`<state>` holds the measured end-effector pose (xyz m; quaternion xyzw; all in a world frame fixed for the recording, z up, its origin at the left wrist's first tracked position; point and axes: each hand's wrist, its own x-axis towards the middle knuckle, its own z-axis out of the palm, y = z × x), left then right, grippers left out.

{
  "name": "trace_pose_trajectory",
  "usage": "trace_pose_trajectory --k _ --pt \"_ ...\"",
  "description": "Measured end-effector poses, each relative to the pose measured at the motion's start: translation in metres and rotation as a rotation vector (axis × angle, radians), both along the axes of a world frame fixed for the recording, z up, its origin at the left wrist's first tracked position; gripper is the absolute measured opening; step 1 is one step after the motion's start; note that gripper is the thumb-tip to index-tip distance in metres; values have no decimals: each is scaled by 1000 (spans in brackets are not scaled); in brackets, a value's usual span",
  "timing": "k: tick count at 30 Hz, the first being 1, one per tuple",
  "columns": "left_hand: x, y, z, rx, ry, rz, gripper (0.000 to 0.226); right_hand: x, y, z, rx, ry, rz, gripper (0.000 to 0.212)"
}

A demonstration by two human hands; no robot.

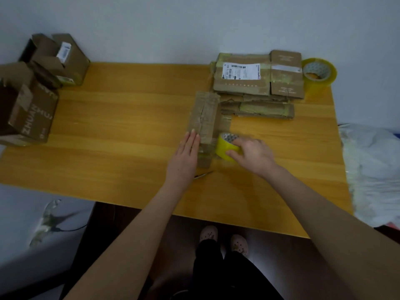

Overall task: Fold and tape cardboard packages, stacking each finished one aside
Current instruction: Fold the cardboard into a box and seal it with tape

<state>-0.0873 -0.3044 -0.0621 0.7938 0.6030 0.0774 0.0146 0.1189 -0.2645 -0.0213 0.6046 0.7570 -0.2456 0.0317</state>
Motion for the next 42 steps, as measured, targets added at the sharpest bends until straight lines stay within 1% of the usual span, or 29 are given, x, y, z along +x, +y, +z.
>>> trace_pose_trajectory --k 2,7,11,13,19,22,24,27,31,33,36,40,42 --pt "2 1 2 -17 15 12 73 0 2 3 19 -35 29 47" --pt "2 0 2 -38 6 18 76 5 3 3 36 -66 -1 46" --pt "0 0 2 -44 8 13 77 18 5 3 -64 41 -5 50" --pt "0 1 1 -39 1 11 77 24 4 3 -81 82 -5 50" --pt "-3 1 1 -53 17 -5 79 16 -1 -6 62 -11 -10 48" --pt "-3 2 2 -51 4 2 78 20 -2 -10 96 -18 -33 49" --pt "-3 2 2 -64 -14 20 75 21 -1 -11 84 14 -38 47" --pt "-4 0 7 -110 -55 37 72 18 -1 -9 100 48 -45 36" --pt "-3 -5 17 -54 -72 43 84 14 -4 -7 103 92 -93 32" --pt "5 -20 11 -19 -165 100 87 12 -6 -6 105 112 -97 29" --pt "16 -43 -2 1 -235 166 81 7 -6 -4 108 141 -106 27" --pt "18 -18 1 17 -260 202 73 4 -7 -5 113 133 -139 27" --pt "17 -7 7 -18 -217 209 70 2 -7 -2 108 149 -159 26"
